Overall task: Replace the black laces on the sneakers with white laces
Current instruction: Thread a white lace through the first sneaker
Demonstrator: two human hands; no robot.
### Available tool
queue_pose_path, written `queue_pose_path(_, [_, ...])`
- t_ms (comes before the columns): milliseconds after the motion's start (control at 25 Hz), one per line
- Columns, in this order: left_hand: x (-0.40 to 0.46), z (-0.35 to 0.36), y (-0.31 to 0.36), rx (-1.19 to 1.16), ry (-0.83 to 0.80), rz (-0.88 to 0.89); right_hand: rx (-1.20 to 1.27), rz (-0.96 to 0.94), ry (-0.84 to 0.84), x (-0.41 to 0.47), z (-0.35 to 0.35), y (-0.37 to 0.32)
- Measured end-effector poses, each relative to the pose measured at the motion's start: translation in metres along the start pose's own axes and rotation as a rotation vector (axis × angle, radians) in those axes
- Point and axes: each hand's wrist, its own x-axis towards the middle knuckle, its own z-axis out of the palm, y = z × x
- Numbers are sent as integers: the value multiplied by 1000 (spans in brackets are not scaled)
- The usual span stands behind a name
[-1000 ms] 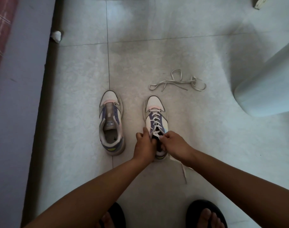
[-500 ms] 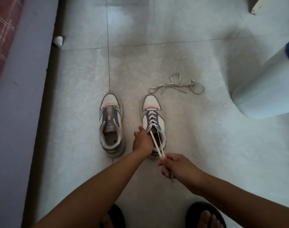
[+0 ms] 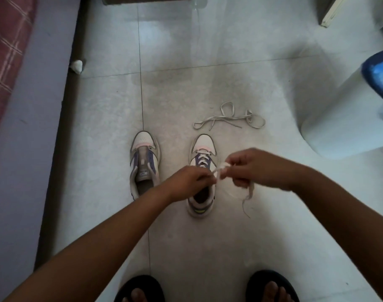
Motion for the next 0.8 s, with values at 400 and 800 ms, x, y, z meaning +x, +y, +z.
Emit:
queue_pose_path(400, [32, -4, -26, 155, -121, -386, -236, 147, 248, 72, 62, 56])
queue_pose_path(800, [3, 43, -49, -296, 305, -378, -329, 26, 313, 62, 71, 81])
